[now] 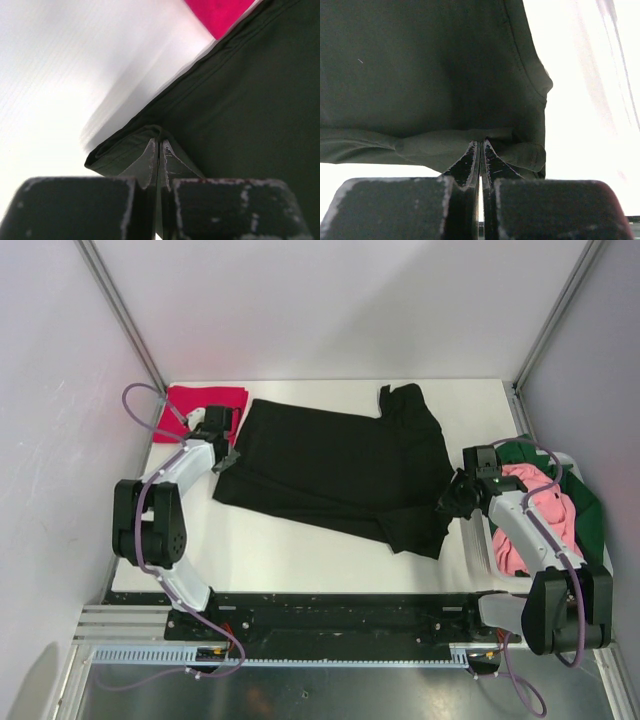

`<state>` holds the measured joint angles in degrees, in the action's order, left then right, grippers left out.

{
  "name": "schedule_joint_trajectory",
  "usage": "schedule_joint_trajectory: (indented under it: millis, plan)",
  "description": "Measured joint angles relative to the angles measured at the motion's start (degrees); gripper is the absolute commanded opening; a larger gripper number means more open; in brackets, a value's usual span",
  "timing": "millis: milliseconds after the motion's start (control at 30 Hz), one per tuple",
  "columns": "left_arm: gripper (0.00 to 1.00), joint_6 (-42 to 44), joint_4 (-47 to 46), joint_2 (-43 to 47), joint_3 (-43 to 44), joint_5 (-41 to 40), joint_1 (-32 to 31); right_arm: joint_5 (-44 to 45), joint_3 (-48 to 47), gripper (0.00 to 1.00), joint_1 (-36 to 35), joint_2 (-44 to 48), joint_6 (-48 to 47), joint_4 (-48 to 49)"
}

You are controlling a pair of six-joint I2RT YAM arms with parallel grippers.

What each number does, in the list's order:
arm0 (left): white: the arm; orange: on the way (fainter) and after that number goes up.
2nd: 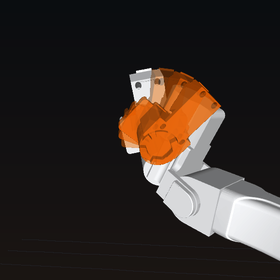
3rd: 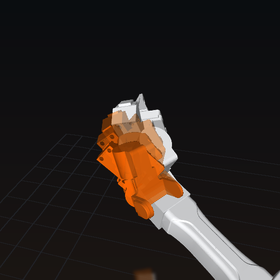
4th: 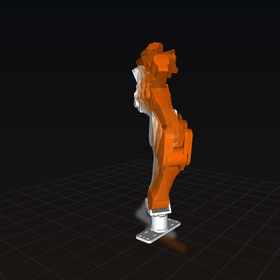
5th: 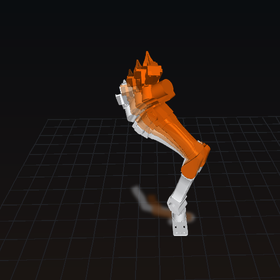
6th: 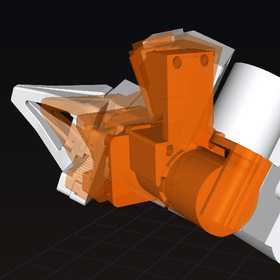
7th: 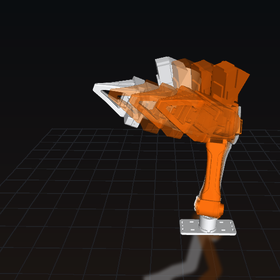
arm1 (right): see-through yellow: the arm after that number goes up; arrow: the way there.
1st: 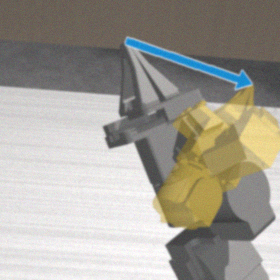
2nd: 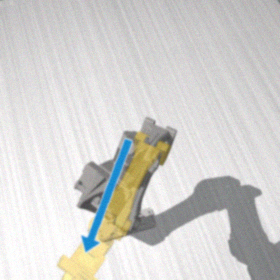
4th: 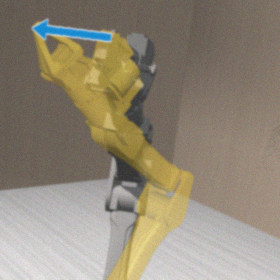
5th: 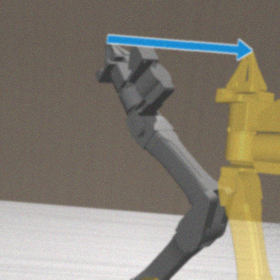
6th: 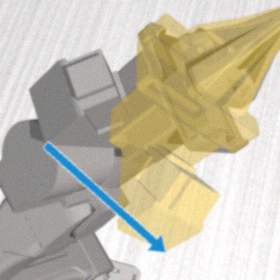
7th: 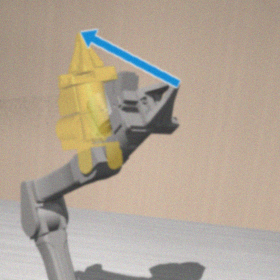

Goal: Fold and stack the t-shirts
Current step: Fold the flattened tshirt in 1/3 of the way

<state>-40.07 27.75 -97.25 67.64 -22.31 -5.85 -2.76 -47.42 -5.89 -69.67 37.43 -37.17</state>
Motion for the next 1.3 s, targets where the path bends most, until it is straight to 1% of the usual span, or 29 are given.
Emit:
schedule_joint_trajectory:
  millis: [667, 800, 1000, 1300]
  plan:
    - [0.00, 0.7, 0.0, -7.4, 7.0, 0.3, 0.5, -0.3, -0.4, 0.00, 1.3, -4.8, -0.8, 3.7]
    - [0.00, 1.0, 0.0, -8.3, 7.2, 0.3, 0.5, -0.3, -3.0, 0.00, 1.3, -6.8, -1.7, 3.6]
    - [0.00, 1.0, 0.0, -9.5, 7.6, 0.3, 0.5, 0.3, -9.7, 0.00, 0.2, -10.5, -2.9, 3.3]
    - [0.00, 1.0, 0.0, -9.7, 7.6, 0.2, 0.6, 2.2, -13.0, 0.00, -2.7, -14.0, -4.0, 2.4]
